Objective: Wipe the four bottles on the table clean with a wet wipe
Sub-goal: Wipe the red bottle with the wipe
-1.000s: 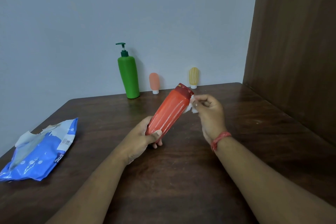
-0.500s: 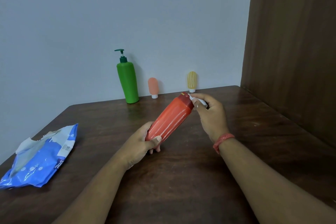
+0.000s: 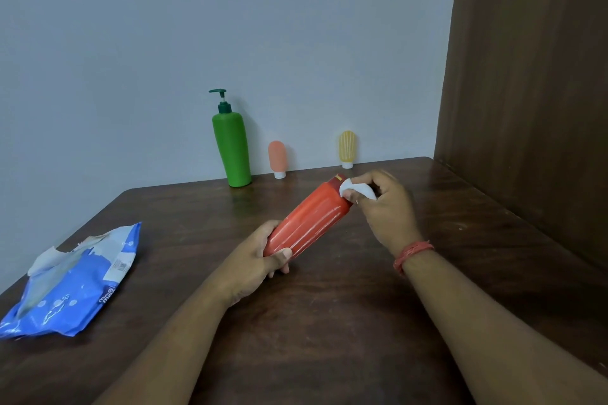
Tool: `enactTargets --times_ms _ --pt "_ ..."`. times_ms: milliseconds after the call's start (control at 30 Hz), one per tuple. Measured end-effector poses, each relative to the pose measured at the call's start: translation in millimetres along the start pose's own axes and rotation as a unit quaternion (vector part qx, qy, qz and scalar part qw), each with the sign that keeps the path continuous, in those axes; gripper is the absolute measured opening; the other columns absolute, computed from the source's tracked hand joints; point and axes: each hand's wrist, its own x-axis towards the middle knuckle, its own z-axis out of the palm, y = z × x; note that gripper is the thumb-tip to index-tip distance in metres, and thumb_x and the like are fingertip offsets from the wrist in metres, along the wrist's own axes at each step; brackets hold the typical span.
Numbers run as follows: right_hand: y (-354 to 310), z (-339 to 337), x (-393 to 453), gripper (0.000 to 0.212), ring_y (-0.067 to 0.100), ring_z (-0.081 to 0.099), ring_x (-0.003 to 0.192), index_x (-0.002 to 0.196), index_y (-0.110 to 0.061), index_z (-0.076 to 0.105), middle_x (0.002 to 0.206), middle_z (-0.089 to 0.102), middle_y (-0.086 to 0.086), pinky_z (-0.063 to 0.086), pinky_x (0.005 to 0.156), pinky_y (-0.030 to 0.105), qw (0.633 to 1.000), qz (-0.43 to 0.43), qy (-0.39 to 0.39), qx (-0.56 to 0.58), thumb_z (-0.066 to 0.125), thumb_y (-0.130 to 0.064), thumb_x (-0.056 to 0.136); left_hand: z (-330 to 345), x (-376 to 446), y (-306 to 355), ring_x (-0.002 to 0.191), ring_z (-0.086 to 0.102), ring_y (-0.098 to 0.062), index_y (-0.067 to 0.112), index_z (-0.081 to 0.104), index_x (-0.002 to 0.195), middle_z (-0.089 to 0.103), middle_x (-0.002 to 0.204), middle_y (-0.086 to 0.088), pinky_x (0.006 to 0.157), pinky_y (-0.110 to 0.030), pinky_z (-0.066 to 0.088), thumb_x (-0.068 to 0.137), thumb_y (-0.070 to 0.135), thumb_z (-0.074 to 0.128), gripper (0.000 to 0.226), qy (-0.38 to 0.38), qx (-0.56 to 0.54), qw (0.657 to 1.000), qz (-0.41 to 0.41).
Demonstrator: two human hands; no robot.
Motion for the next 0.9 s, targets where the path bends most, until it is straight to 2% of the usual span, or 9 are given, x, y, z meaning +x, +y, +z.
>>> enactTargets --times_ms 200,267,333,400,467,600,667,767,900 --pt "-4.4 2.1 -2.6 0.040 0.007 0.049 0.122 0.136 -0.027 0.057 0.134 0.056 -0.010 0.044 0.098 0.026 0.997 -0.010 -0.077 0.009 0.061 -0.022 0.096 -2.3 0.9 -1.5 0.082 0.066 -0.008 0.032 0.035 0.145 0.069 0.102 -0.005 0.073 -0.023 0.052 0.101 0.030 0.058 0.050 -0.006 -0.008 1.000 -0.004" --pt "-2.8 1.5 -1.7 0.033 0.008 0.055 0.114 0.127 -0.026 0.063 0.125 0.061 -0.009 0.049 0.096 0.029 0.998 -0.009 -0.056 -0.003 0.065 -0.022 0.094 -1.6 0.5 -0.4 0.081 0.065 -0.006 0.033 0.035 0.143 0.068 0.103 -0.004 0.072 -0.021 0.051 0.101 0.029 0.057 0.048 -0.005 -0.008 1.000 -0.006" --pt "-1.2 -0.5 -1.2 0.013 0.007 0.061 0.095 0.101 -0.025 0.068 0.104 0.066 -0.009 0.055 0.084 0.028 1.000 -0.015 -0.011 -0.022 0.072 -0.026 0.089 -1.0 0.3 -0.3 0.080 0.064 -0.006 0.033 0.035 0.143 0.068 0.103 -0.004 0.072 -0.021 0.050 0.101 0.029 0.057 0.047 -0.004 -0.011 1.000 -0.004" --pt "0.9 -1.4 -0.7 0.011 0.006 0.061 0.089 0.089 -0.024 0.065 0.094 0.065 -0.010 0.055 0.077 0.027 0.999 -0.023 0.010 -0.028 0.075 -0.028 0.086 -1.6 0.3 -1.3 0.080 0.064 -0.005 0.033 0.036 0.143 0.068 0.102 -0.005 0.072 -0.022 0.050 0.101 0.029 0.057 0.047 -0.004 -0.012 1.000 0.001" --pt "0.1 0.3 -1.6 0.012 0.005 0.060 0.095 0.099 -0.027 0.066 0.102 0.064 -0.013 0.055 0.084 0.026 0.999 -0.036 0.002 -0.020 0.072 -0.026 0.088 -2.5 0.1 -2.0 0.076 0.064 -0.004 0.033 0.037 0.141 0.069 0.098 -0.006 0.072 -0.023 0.051 0.102 0.029 0.057 0.045 -0.006 -0.013 1.000 0.007" --pt "-5.3 3.0 -3.5 0.043 0.008 0.051 0.121 0.137 -0.032 0.054 0.136 0.053 -0.010 0.049 0.096 0.027 0.995 -0.020 -0.094 0.025 0.061 -0.030 0.095 -4.1 1.6 -3.6 0.078 0.064 -0.004 0.033 0.038 0.142 0.070 0.097 -0.006 0.073 -0.024 0.051 0.102 0.027 0.058 0.046 -0.013 -0.005 1.000 0.013" --pt "-3.1 2.5 -2.9 0.040 0.012 0.056 0.118 0.134 -0.033 0.056 0.132 0.058 -0.007 0.052 0.097 0.032 0.991 0.005 -0.122 0.061 0.056 -0.040 0.095 -4.5 1.9 -4.1 0.081 0.065 -0.004 0.034 0.039 0.143 0.069 0.099 -0.004 0.073 -0.023 0.050 0.101 0.027 0.058 0.046 -0.019 0.012 1.000 0.015" --pt "-0.2 1.2 0.2 0.048 0.021 0.063 0.115 0.124 -0.021 0.067 0.120 0.069 0.003 0.049 0.103 0.044 0.962 0.088 -0.123 0.225 0.052 -0.053 0.092 -3.5 1.5 -5.0 0.086 0.066 -0.008 0.034 0.042 0.139 0.069 0.100 -0.003 0.074 -0.024 0.051 0.101 0.026 0.058 0.042 -0.020 0.005 1.000 0.015" --pt "-1.2 -3.4 2.7 0.033 0.029 0.062 0.118 0.117 -0.007 0.069 0.118 0.070 0.014 0.052 0.100 0.041 0.926 0.128 -0.138 0.328 0.048 -0.027 0.101 -2.9 2.7 -6.1 0.084 0.065 -0.012 0.034 0.046 0.135 0.071 0.094 -0.006 0.073 -0.026 0.051 0.102 0.023 0.058 0.037 -0.016 -0.013 1.000 0.015"
